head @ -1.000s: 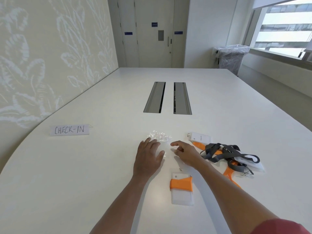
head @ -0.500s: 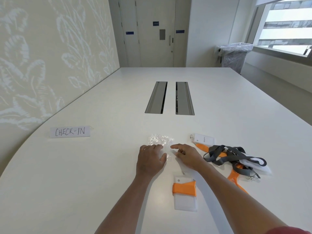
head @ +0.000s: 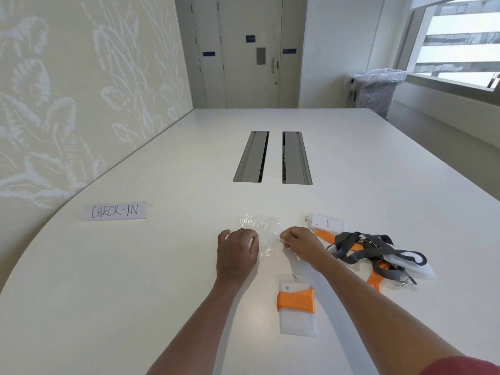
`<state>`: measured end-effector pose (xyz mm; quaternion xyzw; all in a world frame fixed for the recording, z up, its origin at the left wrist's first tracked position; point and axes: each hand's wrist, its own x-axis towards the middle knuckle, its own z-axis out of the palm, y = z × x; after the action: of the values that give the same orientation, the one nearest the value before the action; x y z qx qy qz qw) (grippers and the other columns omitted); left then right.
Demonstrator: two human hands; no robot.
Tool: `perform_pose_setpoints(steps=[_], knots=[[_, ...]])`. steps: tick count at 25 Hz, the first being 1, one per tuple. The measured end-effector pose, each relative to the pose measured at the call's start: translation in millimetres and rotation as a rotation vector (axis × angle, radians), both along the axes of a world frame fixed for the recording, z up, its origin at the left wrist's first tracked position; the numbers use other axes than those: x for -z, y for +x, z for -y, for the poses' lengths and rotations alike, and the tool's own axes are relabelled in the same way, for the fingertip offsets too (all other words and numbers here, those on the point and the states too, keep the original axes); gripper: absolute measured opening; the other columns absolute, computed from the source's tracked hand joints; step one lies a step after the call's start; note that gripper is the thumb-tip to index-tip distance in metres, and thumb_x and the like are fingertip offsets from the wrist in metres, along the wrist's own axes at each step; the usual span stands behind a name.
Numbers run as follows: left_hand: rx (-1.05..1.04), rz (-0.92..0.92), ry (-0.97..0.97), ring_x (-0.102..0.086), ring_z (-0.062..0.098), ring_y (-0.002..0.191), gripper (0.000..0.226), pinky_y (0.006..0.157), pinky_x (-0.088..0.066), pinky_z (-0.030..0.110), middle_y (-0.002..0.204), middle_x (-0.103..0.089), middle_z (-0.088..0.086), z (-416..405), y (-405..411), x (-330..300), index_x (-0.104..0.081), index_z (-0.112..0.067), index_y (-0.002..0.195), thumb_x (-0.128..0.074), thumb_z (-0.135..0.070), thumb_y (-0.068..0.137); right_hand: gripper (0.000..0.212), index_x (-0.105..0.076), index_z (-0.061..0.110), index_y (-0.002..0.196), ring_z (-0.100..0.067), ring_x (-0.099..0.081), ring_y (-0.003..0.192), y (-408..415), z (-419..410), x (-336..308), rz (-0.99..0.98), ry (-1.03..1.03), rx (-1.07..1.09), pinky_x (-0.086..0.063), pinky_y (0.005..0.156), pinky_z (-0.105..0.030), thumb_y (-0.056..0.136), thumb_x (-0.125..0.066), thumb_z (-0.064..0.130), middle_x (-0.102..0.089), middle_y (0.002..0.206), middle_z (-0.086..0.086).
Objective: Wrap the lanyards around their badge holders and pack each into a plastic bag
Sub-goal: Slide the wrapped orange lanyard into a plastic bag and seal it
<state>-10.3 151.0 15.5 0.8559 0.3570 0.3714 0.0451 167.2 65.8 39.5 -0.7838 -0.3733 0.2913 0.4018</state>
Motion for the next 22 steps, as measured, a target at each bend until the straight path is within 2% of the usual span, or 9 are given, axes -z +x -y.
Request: perform_pose_setpoints(steps=[2, 4, 6, 9, 12, 15, 16, 19, 22], knots=[[-0.014, 0.062, -0.025, -0.067, 0.013, 0.085, 0.009, 0.1, -0.041, 0.042, 0.09, -0.072, -0.012, 2.8, -7.9, -4.8, -0.067, -0.024, 0.088, -0.067, -0.015, 0.089, 0.024, -0.071, 0.014, 0.092, -0.013, -0.062, 0.076, -4.0, -0.9, -8.7, -0.102, 0.039, 0.061, -0.049, 0.069, -0.025, 0.099, -0.048, 0.012, -0.072, 0.089, -0.005], [-0.012, 0.107, 0.007, -0.068, 0.012, 0.089, 0.009, 0.101, -0.04, 0.044, 0.095, -0.073, -0.013, 5.1, -17.2, -11.4, -0.068, -0.025, 0.091, -0.068, -0.015, 0.09, 0.027, -0.071, 0.01, 0.089, -0.014, -0.058, 0.064, -10.8, 0.1, -19.3, -0.205, 0.105, 0.144, -0.047, 0.06, -0.024, 0.1, -0.047, 0.014, -0.07, 0.082, -0.008], [0.006, 0.144, 0.079, -0.069, 0.009, 0.093, 0.01, 0.102, -0.04, 0.045, 0.099, -0.073, -0.014, 7.7, -28.7, -19.2, -0.07, -0.025, 0.094, -0.069, -0.016, 0.091, 0.034, -0.07, 0.006, 0.086, -0.015, -0.053, 0.052, -24.5, 4.5, -34.3, -0.433, 0.137, 0.222, -0.043, 0.048, -0.023, 0.103, -0.048, 0.026, -0.065, 0.071, -0.006], [0.049, 0.156, 0.176, -0.064, 0.004, 0.101, 0.012, 0.105, -0.037, 0.046, 0.105, -0.071, -0.016, 19.7, -52.3, -19.9, -0.069, -0.028, 0.098, -0.063, -0.018, 0.095, 0.054, -0.069, 0.002, 0.091, -0.017, -0.058, 0.048, -51.6, 19.2, -53.9, -0.689, 0.066, 0.149, -0.045, 0.042, -0.022, 0.103, -0.045, 0.049, -0.069, 0.067, -0.009], [0.086, 0.147, 0.198, -0.062, 0.003, 0.103, 0.014, 0.107, -0.034, 0.045, 0.106, -0.069, -0.016, 41.6, -80.5, -8.2, -0.066, -0.029, 0.097, -0.063, -0.015, 0.094, 0.05, -0.07, -0.001, 0.091, -0.019, -0.063, 0.05, -82.8, 39.1, -55.9, -0.666, 0.052, 0.105, -0.049, 0.043, -0.023, 0.101, -0.053, 0.045, -0.073, 0.074, -0.013], [0.123, 0.13, 0.166, -0.064, 0.005, 0.105, 0.013, 0.107, -0.034, 0.043, 0.106, -0.069, -0.016, 60.5, -105.8, 1.7, -0.067, -0.028, 0.095, -0.064, -0.015, 0.092, 0.016, -0.069, 0.001, 0.085, -0.017, -0.059, 0.048, -112.6, 62.9, -46.8, -0.617, 0.065, 0.143, -0.046, 0.042, -0.022, 0.092, -0.062, 0.013, -0.067, 0.073, -0.012], [0.137, 0.115, 0.148, -0.064, 0.006, 0.106, 0.013, 0.107, -0.035, 0.044, 0.108, -0.069, -0.016, 64.5, -113.9, 3.3, -0.068, -0.028, 0.094, -0.064, -0.015, 0.092, 0.012, -0.069, 0.001, 0.084, -0.017, -0.059, 0.048, -121.3, 70.3, -41.9, -0.605, 0.072, 0.154, -0.046, 0.043, -0.022, 0.09, -0.06, 0.006, -0.066, 0.072, -0.011], [0.139, 0.084, 0.056, -0.06, 0.008, 0.116, 0.026, 0.103, -0.039, 0.044, 0.118, -0.068, -0.015, 78.5, -133.6, 3.5, -0.07, -0.027, 0.1, -0.065, -0.006, 0.086, 0.014, -0.071, -0.001, 0.087, -0.019, -0.064, 0.05, -145.5, 91.5, -24.7, -0.542, 0.099, 0.194, -0.049, 0.043, -0.024, 0.092, -0.059, 0.004, -0.07, 0.069, -0.008], [0.11, 0.13, -0.021, -0.057, 0.009, 0.113, 0.041, 0.093, -0.039, 0.033, 0.117, -0.065, -0.017, 100.2, -146.0, 1.9, -0.068, -0.028, 0.109, -0.059, 0.0, 0.081, 0.012, -0.07, 0.001, 0.089, -0.022, -0.068, 0.053, -171.4, 105.5, -11.2, -0.537, 0.153, 0.231, -0.053, 0.043, -0.03, 0.094, -0.061, 0.007, -0.074, 0.071, -0.006]])
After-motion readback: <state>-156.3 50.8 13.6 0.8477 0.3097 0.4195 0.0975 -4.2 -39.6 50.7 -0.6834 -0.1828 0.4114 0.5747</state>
